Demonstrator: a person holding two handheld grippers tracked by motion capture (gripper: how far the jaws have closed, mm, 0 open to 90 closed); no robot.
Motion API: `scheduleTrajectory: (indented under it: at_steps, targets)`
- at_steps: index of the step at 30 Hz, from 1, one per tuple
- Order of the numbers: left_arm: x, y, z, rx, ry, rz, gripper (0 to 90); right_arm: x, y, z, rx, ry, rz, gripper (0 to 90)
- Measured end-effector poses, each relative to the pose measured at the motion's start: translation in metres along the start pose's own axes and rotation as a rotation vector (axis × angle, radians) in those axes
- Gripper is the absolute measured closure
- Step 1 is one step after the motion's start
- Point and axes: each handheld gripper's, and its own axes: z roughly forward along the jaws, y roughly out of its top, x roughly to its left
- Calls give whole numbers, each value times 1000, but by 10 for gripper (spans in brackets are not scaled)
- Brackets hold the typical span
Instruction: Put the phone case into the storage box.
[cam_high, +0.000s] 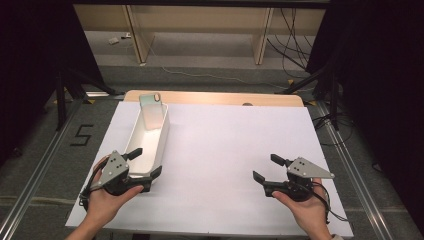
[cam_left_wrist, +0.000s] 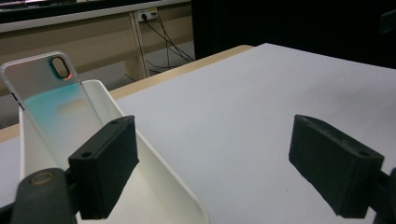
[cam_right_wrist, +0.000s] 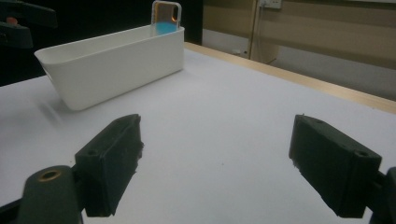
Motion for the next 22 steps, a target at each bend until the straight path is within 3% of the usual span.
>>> scheduleTrajectory:
  at_steps: [12,13,14,22]
  targets:
    - [-4,-6,2,-3,-32,18,148,2,-5,1,4,17,2,184]
    - [-4,-6,2,-2,-33,19,147,2,-5,1,0,15,-16,184]
    - [-4,-6,2,-1,-34,20,147,3,-4,1,17,23,0,184]
    - [-5,-8,3,1,-36,19,144,5,-5,3,8,36,5,186]
